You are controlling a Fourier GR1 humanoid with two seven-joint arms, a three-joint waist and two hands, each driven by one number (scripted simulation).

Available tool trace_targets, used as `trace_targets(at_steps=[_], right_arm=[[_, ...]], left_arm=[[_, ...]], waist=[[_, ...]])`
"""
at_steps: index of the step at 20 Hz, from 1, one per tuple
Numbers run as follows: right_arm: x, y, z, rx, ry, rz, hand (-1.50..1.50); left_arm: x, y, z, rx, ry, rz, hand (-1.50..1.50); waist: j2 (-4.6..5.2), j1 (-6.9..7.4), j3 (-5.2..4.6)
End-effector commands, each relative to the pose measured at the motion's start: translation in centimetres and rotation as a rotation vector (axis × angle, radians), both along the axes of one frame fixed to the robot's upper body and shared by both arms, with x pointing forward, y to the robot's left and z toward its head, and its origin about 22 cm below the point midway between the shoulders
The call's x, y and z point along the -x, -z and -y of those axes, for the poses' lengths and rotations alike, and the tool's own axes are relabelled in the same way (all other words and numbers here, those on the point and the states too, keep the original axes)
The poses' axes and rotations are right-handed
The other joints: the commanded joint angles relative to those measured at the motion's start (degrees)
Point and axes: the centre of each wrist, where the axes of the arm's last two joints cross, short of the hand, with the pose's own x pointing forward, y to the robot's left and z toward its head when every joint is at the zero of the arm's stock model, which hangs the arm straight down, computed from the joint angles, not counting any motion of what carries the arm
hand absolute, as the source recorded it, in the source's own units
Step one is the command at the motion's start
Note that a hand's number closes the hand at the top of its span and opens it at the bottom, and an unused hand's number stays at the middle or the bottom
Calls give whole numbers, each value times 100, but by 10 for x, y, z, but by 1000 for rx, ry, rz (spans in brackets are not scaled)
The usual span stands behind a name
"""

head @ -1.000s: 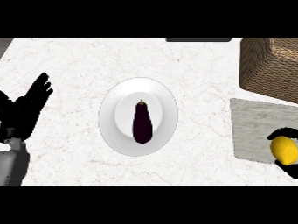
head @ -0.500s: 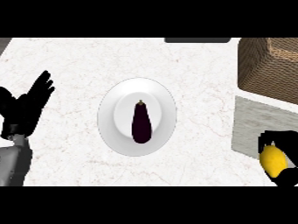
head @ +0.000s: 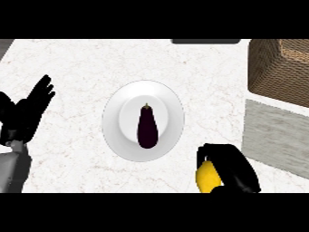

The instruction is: Pick the lemon from the placemat and place it in the basket

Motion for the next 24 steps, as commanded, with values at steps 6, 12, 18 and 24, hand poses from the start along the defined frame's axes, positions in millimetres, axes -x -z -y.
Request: trace_targets(at_steps=[6, 12, 18, 24], right_arm=[[37, -64, -24, -532, 19, 210, 150], [67, -139, -18, -520, 128, 409, 150], [59, -177, -14, -460, 267, 480, 150], [8, -224, -18, -423, 321, 541, 150]], left_arm=[[6, 2, -15, -1, -12, -13, 0], [10, 2, -7, 30, -8, 1, 0], [5, -6, 11, 10, -6, -3, 0], [-8, -13, 3, -20, -4, 10, 0]], waist=[[-5, -67, 17], [-7, -15, 6], [5, 12, 10], [21, 18, 9]])
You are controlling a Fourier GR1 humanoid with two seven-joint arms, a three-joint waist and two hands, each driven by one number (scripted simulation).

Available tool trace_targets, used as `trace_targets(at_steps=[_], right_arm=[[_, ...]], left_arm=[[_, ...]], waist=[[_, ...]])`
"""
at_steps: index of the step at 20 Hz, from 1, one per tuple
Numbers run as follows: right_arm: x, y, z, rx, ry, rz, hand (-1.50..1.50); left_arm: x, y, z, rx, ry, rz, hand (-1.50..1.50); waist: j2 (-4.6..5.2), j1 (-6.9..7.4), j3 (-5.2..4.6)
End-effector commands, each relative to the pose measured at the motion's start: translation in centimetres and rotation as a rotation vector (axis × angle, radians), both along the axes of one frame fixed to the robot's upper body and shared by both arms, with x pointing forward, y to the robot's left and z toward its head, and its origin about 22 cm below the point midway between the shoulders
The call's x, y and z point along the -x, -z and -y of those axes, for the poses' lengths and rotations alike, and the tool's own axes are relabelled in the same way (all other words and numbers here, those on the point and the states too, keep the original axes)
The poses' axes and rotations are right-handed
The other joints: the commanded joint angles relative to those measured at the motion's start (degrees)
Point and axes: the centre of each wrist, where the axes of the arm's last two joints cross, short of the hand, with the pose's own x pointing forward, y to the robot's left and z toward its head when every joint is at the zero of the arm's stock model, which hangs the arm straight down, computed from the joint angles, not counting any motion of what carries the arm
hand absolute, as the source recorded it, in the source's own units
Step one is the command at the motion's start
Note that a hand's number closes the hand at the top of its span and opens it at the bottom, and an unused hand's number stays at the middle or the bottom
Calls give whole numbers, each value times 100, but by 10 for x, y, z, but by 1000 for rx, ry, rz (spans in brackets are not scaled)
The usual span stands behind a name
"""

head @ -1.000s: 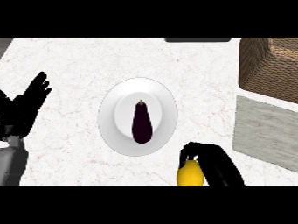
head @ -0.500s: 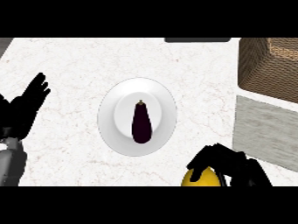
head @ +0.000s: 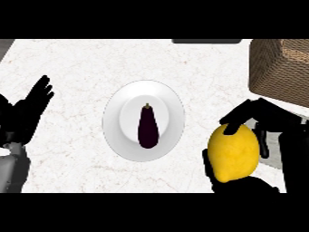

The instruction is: Pick the lemon from the placemat and place it in the basket

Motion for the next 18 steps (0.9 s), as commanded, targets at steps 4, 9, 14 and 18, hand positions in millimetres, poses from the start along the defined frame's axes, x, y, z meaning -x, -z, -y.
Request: trace_targets(at_steps=[4, 9, 14, 18], right_arm=[[-26, -68, 7, -45, 108, 66, 150], [-82, -89, 21, -38, 208, 93, 150], [-117, -93, 68, 62, 365, 101, 150], [-122, -83, 105, 63, 411, 94, 150]], left_arm=[[1, -4, 18, 9, -3, 7, 0], [-9, -6, 14, -4, 5, 6, 0], [3, -5, -9, 19, 19, 20, 0], [3, 1, 5, 7, -3, -4, 0]], waist=[[-11, 19, 2], [12, 22, 2], [19, 54, 4], [7, -1, 7]])
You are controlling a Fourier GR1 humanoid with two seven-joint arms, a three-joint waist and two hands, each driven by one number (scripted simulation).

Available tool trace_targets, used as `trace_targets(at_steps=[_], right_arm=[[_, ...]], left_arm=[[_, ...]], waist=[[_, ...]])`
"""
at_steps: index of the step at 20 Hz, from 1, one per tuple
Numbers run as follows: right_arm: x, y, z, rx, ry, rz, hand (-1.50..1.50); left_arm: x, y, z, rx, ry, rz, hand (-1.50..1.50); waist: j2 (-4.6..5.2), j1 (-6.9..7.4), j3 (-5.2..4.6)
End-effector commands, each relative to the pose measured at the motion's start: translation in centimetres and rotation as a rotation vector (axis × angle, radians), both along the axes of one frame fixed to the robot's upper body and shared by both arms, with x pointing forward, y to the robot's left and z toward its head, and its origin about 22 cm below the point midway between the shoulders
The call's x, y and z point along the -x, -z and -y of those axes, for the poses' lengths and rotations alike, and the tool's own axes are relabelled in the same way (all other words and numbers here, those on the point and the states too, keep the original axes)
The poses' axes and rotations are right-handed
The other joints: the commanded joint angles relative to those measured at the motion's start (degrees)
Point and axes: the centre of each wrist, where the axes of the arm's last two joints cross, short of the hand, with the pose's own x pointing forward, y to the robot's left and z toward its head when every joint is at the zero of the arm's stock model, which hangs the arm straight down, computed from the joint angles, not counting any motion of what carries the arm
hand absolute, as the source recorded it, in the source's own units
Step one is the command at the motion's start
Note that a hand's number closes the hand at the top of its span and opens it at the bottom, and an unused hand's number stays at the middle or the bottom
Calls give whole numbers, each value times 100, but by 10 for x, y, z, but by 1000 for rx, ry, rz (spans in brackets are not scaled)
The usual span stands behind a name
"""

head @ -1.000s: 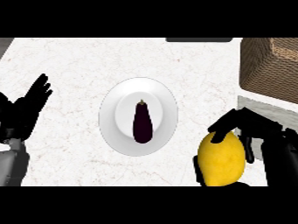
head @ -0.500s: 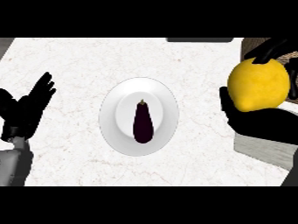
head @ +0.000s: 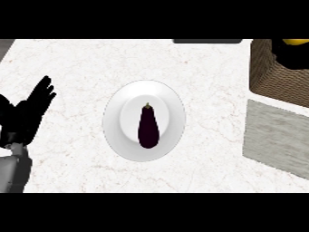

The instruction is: Pick the lemon from the placemat and place it in the basket

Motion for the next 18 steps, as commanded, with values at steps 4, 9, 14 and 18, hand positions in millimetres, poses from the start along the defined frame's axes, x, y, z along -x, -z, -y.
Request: trace_targets(at_steps=[4, 9, 14, 18], right_arm=[[-42, 16, 60, 3, 71, -20, 150], [-50, 43, 116, 38, 92, -27, 150], [-71, 60, 135, -18, 78, -8, 150], [-78, 96, 135, -38, 62, -2, 150]], left_arm=[[6, 3, 5, -7, 19, 19, 0], [5, -3, 8, -6, -6, 6, 0], [3, -7, 1, -5, 20, 4, 0], [2, -13, 3, 5, 5, 4, 0]], waist=[[3, 12, 3], [4, 9, 5], [3, 28, 5], [-1, 19, 4]])
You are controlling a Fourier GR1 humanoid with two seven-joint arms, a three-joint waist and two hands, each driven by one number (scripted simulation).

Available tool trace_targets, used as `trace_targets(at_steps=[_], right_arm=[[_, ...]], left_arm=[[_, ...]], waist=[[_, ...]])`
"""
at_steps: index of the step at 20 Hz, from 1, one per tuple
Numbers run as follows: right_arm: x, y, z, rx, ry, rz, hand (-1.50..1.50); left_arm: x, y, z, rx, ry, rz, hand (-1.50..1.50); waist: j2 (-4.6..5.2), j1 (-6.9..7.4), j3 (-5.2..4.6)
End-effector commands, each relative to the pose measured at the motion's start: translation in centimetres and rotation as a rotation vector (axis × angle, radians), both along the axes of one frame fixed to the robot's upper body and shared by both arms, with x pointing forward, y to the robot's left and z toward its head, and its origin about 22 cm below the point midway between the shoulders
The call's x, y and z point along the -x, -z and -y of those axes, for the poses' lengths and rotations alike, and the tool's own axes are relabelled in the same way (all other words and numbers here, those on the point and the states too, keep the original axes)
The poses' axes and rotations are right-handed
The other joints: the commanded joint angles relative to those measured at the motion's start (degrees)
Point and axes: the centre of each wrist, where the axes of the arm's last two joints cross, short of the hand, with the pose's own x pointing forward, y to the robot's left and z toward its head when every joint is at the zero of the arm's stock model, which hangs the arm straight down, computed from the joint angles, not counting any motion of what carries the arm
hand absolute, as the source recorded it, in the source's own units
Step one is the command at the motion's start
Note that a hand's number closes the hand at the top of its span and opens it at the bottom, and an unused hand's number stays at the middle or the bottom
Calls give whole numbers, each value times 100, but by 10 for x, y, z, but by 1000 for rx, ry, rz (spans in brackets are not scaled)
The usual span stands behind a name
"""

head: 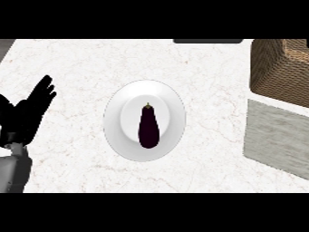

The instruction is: Pick the lemon from the placemat and place it in the basket

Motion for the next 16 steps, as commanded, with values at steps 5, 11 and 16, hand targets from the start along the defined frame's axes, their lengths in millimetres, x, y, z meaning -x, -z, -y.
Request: trace_targets(at_steps=[5, 11, 16], right_arm=[[-15, 32, 22, -131, 173, -2, -150], [-29, 36, 41, -59, 94, 22, -150], [-34, 21, 58, -168, 103, 131, -150]], left_arm=[[17, 1, -11, -10, 9, -15, 0], [3, -1, -7, -22, 4, 16, 0], [5, 15, -2, -6, -5, 9, 0]], waist=[[-11, 34, -2], [-4, 13, -1], [11, 34, -1]])
